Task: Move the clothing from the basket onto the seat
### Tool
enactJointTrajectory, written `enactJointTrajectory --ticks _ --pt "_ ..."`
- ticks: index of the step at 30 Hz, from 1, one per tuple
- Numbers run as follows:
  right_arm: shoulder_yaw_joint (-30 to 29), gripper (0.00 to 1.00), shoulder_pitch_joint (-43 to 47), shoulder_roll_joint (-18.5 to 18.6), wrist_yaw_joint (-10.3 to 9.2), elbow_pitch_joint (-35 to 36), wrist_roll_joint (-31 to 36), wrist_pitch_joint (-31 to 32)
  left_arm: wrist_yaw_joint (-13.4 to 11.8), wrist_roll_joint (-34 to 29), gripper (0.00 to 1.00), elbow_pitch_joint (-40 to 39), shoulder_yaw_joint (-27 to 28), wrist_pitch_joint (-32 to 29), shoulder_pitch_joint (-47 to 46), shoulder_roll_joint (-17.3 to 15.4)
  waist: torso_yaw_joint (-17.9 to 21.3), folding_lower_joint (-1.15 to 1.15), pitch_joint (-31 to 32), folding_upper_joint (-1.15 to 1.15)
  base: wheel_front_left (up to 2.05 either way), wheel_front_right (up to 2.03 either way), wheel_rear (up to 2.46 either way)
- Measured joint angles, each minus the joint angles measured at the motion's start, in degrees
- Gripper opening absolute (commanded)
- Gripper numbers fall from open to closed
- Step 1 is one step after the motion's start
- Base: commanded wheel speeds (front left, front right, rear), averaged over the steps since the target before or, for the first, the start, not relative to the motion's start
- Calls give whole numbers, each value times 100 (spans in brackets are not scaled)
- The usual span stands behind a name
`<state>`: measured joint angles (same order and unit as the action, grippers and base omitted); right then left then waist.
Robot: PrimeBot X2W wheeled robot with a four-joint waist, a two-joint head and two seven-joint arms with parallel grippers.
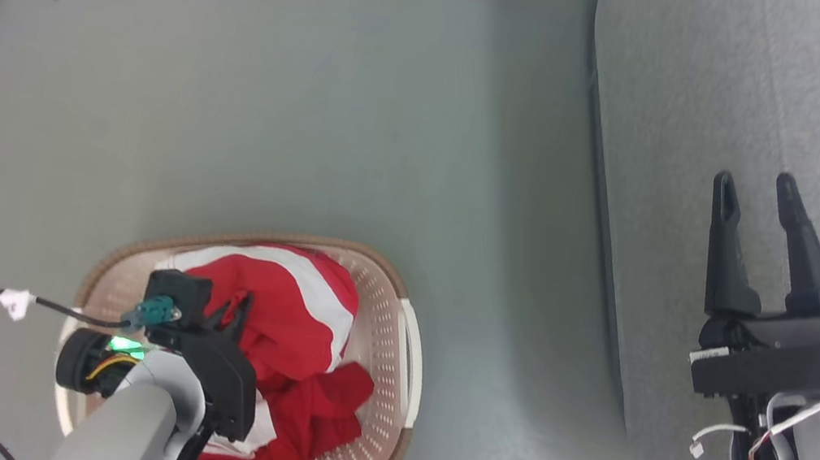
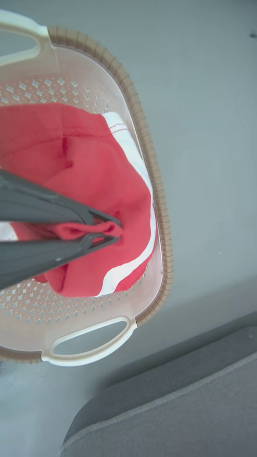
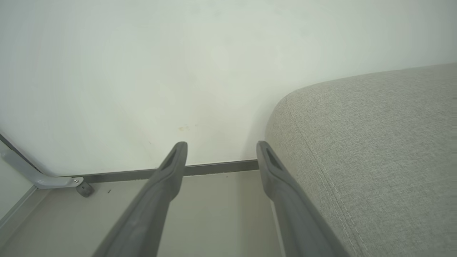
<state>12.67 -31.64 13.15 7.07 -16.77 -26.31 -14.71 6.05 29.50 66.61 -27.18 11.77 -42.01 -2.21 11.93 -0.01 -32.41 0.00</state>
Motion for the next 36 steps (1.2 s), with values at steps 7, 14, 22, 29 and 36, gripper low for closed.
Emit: enactJointTrajectory --ticks 7,14,22,29,36 --pt "-67 100 311 -103 0 -70 -353 0 57 229 0 -307 -208 97 315 2 -137 0 597 0 0 0 0" --pt "-63 100 631 -107 0 -179 -436 0 86 378 0 -657 -314 154 662 4 -246 0 1201 0 0 0 0" --pt "-51 100 1050 -70 0 -259 -460 0 103 590 0 -1155 -323 214 786 4 -358 1 1866 0 0 0 0" --pt "-40 100 1370 -58 0 -282 -461 0 103 619 0 -1546 -314 222 916 3 -437 1 2347 0 0 0 0" --pt "134 100 1661 -68 0 -235 -527 0 104 614 0 -2128 -315 246 971 -42 -520 0 2839 0 0 0 0"
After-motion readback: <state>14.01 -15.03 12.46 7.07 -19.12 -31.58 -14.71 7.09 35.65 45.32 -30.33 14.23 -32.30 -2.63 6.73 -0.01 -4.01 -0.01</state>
